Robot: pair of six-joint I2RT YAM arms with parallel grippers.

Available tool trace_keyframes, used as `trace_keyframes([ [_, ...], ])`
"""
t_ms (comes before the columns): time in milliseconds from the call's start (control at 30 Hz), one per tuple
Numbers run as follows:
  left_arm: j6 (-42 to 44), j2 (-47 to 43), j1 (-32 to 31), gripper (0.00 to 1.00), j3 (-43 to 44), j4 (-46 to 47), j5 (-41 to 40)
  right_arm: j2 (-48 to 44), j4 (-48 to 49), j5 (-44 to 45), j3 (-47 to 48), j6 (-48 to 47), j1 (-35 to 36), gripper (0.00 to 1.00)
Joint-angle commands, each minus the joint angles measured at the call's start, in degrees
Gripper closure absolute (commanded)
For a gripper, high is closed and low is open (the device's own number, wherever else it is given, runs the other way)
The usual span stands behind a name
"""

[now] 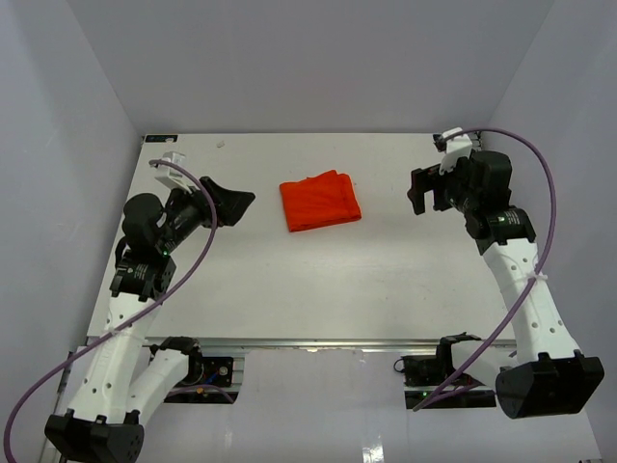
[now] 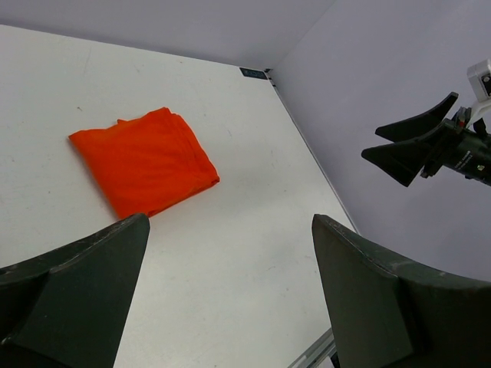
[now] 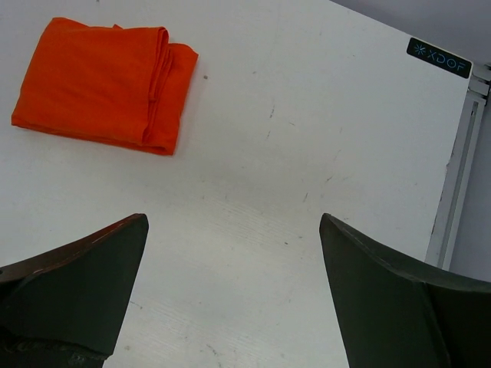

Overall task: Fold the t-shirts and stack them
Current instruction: Fold the tshirt

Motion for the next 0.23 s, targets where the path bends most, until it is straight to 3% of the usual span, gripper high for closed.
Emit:
trace_keyframes([
  [0,-0.1,-1.3,-0.2,0.02,-0.2,-1.7,0.6,-2.1,0.0,0.9,-0.6,1.6,0.1,0.0],
  [200,0.1,-1.6,-0.2,0.02,-0.1,-2.2,0.6,-3.5,0.2,0.1,-2.2,2.9,0.1,0.0],
])
